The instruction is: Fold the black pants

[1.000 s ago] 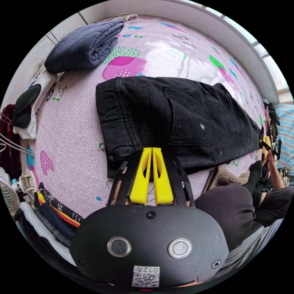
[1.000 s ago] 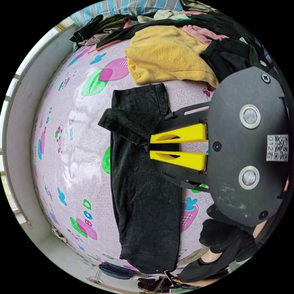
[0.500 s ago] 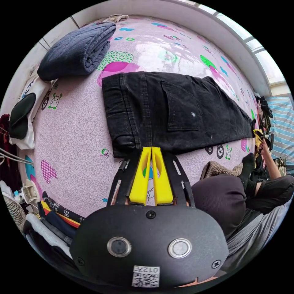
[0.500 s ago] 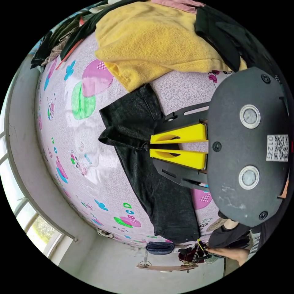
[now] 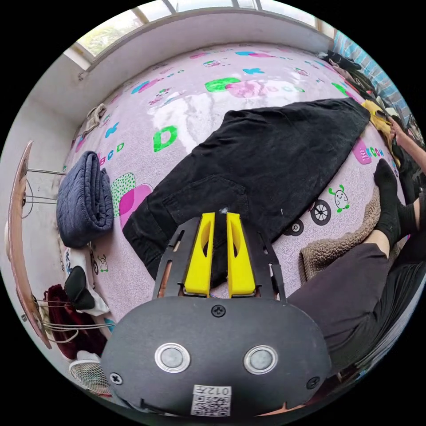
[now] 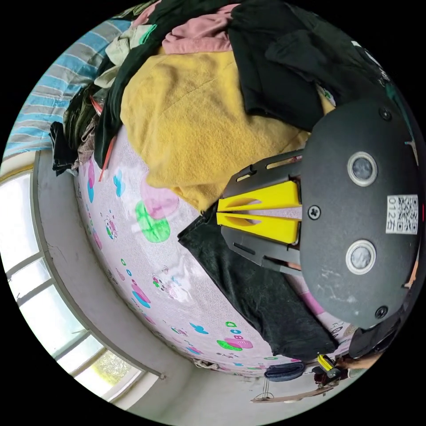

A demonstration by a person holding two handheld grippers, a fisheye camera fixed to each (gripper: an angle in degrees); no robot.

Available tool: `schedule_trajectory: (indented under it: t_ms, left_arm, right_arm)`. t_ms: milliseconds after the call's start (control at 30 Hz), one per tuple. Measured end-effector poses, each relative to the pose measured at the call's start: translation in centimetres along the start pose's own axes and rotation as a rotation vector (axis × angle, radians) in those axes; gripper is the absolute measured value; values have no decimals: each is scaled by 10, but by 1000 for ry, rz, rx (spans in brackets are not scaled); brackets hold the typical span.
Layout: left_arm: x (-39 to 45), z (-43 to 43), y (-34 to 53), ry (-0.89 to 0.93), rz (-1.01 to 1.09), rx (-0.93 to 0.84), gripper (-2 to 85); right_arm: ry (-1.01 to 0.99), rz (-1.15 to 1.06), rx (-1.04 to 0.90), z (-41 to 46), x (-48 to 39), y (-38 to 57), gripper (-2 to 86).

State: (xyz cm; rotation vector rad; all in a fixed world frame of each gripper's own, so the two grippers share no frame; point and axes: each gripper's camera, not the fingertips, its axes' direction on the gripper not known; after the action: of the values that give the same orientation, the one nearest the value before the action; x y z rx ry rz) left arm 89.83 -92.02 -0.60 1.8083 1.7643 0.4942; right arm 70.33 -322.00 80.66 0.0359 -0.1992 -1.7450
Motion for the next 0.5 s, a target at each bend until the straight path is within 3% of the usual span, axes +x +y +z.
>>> schedule_trajectory:
  t_ms: [233,500]
  left_arm:
    - [26,30,7,20,-16,-57,17]
    - [58,15,44,-3,-25,-14,0]
  right_arm:
    - [-13,64,41,11,80,-3,-7]
    - [-158,-54,31,26,88,17,-8]
